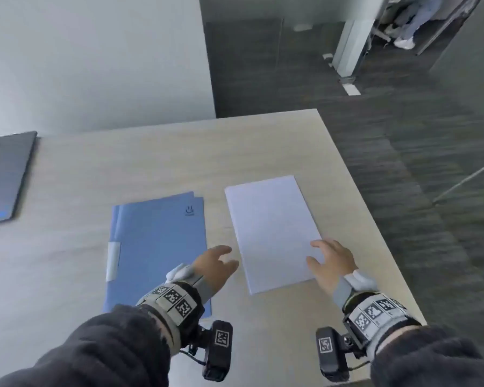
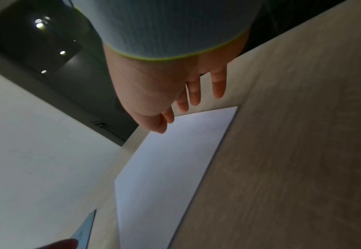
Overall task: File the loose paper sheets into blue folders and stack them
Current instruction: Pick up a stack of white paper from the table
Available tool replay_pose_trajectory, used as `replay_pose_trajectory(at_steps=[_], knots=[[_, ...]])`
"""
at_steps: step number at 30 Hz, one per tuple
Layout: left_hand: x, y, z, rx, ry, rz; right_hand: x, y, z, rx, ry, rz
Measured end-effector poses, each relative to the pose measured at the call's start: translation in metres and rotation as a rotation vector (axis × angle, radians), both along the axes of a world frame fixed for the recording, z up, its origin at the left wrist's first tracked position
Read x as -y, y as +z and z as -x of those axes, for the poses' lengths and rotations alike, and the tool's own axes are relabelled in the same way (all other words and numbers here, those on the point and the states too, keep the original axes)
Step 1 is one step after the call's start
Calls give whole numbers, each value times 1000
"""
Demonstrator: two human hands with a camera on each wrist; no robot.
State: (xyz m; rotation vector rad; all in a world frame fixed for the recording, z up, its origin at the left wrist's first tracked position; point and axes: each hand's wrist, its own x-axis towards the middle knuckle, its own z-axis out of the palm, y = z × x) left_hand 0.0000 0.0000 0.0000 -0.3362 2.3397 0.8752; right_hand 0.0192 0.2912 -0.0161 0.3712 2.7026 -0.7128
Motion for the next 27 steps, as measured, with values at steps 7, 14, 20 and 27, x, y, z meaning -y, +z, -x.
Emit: replay_pose_trajectory(at_steps=[7,14,20,27], knots=[[-37,-15,-13,-135,-314,144,-4,-17,-16,124,-64,-27],[-52,-15,-12,-117,-368,185,-3,-17,-14,-16,-263,246],[-49,-18,-10,-150,-156,-47,-7,-7,-4,-75,-753,744],[-39,-21,3,-6,284,-313,-16,-19,-13,36,-718,805]])
